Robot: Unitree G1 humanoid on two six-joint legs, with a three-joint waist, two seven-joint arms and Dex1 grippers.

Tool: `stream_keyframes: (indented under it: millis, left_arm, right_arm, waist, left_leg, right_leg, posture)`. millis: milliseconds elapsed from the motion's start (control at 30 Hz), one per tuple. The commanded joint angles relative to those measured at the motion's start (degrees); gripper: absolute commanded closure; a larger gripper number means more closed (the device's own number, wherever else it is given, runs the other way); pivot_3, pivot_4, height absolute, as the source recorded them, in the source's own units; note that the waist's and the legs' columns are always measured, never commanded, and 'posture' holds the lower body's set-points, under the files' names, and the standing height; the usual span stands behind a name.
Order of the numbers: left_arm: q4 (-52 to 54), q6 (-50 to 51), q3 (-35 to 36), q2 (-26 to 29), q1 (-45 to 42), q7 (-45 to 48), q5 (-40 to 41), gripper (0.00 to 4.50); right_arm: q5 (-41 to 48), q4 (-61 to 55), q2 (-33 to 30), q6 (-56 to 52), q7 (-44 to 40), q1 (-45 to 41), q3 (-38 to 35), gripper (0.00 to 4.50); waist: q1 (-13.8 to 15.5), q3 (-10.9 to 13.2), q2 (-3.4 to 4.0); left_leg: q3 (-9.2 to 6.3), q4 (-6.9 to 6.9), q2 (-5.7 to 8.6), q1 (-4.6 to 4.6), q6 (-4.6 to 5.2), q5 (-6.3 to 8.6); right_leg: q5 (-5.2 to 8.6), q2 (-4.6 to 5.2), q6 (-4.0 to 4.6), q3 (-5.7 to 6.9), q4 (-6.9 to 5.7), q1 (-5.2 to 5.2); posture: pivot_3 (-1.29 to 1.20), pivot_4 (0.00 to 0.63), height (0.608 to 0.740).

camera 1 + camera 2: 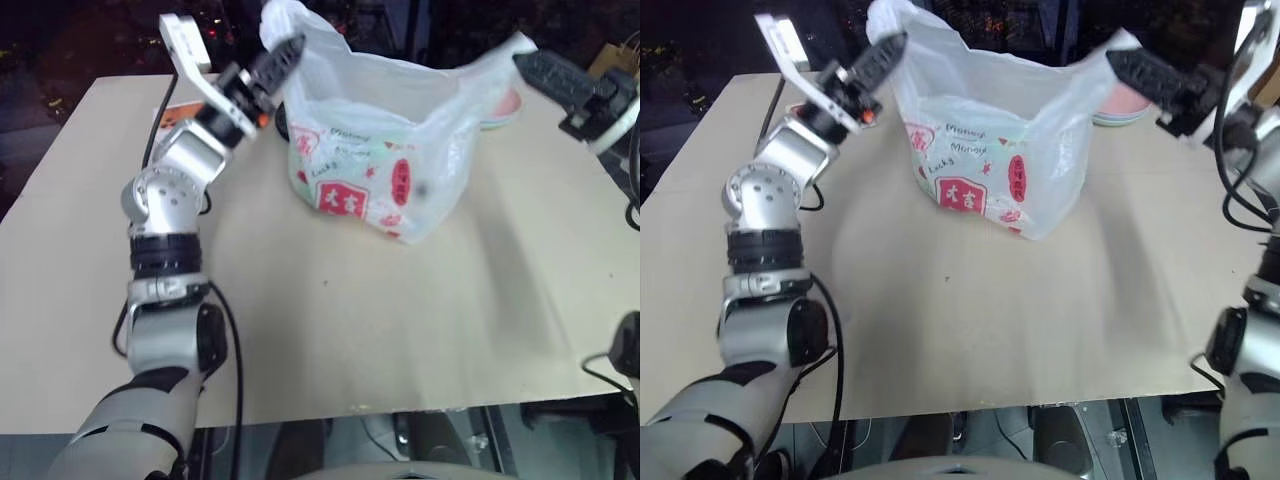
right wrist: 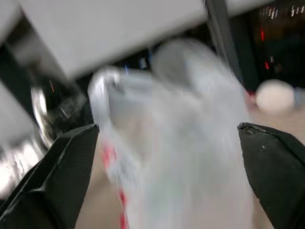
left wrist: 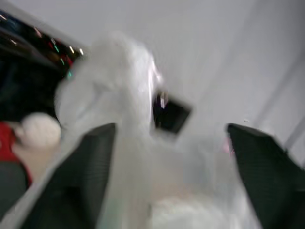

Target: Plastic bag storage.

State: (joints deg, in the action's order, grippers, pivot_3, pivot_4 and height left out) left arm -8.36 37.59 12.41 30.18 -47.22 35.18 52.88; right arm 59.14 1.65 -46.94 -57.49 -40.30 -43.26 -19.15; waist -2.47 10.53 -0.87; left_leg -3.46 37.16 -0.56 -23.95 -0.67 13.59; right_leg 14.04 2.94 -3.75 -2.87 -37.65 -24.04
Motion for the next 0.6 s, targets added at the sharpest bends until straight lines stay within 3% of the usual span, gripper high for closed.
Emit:
stream_keyframes:
  millis: [33, 100, 233, 300, 400, 600]
  left_arm:
    - [9.3, 2.7, 2.0, 6.5, 8.1, 6.8, 0.2, 0.55]
    - [11.1, 3.2, 3.7, 9.6, 12.6, 8.2, -0.3, 0.55]
    - [15.4, 3.4, 7.0, 16.4, 27.7, 9.8, -4.4, 0.55]
    - [20.6, 3.2, 7.2, 13.6, 38.7, 7.5, -5.3, 0.55]
    - [27.2, -3.1, 2.2, 9.5, 51.5, 6.3, -12.4, 0.55]
    - [30.4, -13.7, 2.9, 1.8, 60.4, 0.3, -20.7, 0.55]
  right_arm:
    - [1.4, -6.0, -3.4, -1.4, -6.9, 7.2, -1.7, 0.00]
    - [2.1, -7.4, -4.2, -1.5, -8.5, 11.3, -3.2, 0.00]
    - [-7.5, -11.0, -5.2, 6.4, -11.8, 26.1, 0.1, 0.00]
    - [-15.3, -11.2, -2.2, 16.7, -13.7, 34.8, 3.7, 0.00]
    - [-22.7, -8.3, 1.2, 28.6, -15.6, 40.1, 5.4, 0.00]
    - [-24.6, 0.8, 5.7, 42.3, -20.3, 40.7, 1.4, 0.00]
  waist:
    - [-0.1, 0.0, 0.00]
    - [-0.1, 0.0, 0.00]
    - [0.2, 0.0, -0.02]
    - [0.2, -0.3, -0.07]
    - [0.4, -0.2, -0.10]
    - [0.9, -0.2, -0.13]
  left_leg:
    - [0.05, 0.04, 0.00, 0.06, 0.12, 0.07]
    - [0.09, 0.07, -0.02, 0.18, 0.21, 0.12]
    - [0.02, 0.28, -0.04, 0.37, 0.23, 0.13]
    - [0.04, 0.27, -0.05, 0.43, 0.23, 0.13]
    - [0.34, 0.13, -0.01, 0.92, 0.29, 0.19]
    - [0.51, 0.24, -0.06, 1.49, 0.29, 0.18]
  right_leg:
    - [0.00, -0.01, 0.00, -0.07, 0.06, -0.01]
    - [0.00, -0.04, 0.00, -0.15, -0.06, 0.00]
    - [0.00, -0.08, -0.01, -0.08, -0.27, 0.22]
    - [0.01, -0.08, -0.02, -0.11, -0.19, 0.29]
    - [0.09, 0.05, -0.13, -0.33, -0.02, 0.74]
    - [0.17, -0.02, -0.05, -0.50, -0.09, 1.14]
  posture:
    - [0.00, 0.150, 0.740]
    - [0.00, 0.150, 0.740]
    - [0.00, 0.150, 0.740]
    - [0.00, 0.150, 0.740]
    - [0.00, 0.150, 0.740]
    - [0.00, 0.150, 0.740]
